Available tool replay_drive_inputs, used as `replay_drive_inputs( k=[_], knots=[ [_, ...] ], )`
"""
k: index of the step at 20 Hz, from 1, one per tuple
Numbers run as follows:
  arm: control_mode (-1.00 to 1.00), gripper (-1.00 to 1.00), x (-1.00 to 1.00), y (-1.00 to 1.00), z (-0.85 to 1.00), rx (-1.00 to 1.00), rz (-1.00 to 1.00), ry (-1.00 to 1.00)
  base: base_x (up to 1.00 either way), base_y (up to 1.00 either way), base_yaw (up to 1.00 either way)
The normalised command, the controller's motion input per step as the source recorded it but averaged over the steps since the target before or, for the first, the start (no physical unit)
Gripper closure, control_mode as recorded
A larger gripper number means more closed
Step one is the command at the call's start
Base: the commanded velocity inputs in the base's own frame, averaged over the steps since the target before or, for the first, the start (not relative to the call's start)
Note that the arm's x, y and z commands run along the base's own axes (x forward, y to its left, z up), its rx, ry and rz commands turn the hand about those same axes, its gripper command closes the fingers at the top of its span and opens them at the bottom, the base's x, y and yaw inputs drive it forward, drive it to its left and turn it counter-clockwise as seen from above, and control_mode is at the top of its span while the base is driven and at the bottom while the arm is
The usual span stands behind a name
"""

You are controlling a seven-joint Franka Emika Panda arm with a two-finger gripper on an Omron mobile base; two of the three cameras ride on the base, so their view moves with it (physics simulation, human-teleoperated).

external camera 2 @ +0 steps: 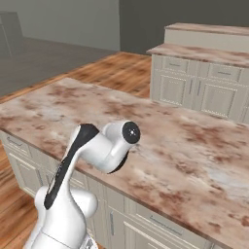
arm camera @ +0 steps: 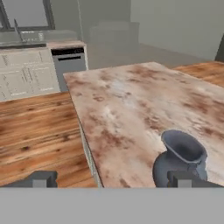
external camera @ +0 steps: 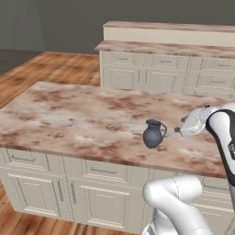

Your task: Move the beet and salami from the top shelf to the second highest shelf to make space. Then, place the pitcher from the counter on the cleared top shelf.

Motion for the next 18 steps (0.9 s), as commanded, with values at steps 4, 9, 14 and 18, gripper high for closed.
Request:
replay_drive_inputs(
  k=[4, 9, 14, 18],
  knots=[
    [-1.00, -1.00, 0.21, -0.22, -0.37, 0.01, 0.31, 0.00, 0.00, 0.00, 0.00],
    [-1.00, -1.00, 0.12, 0.00, -0.01, 0.00, 0.09, 0.00, 0.00, 0.00, 0.00],
    [-1.00, -1.00, 0.16, 0.00, 0.00, 0.04, 0.00, 0.00, 0.00, 0.00, 0.00],
    [-1.00, -1.00, 0.20, 0.00, -0.01, 0.12, -0.03, 0.00, 0.00, 0.00, 0.00]
  ],
)
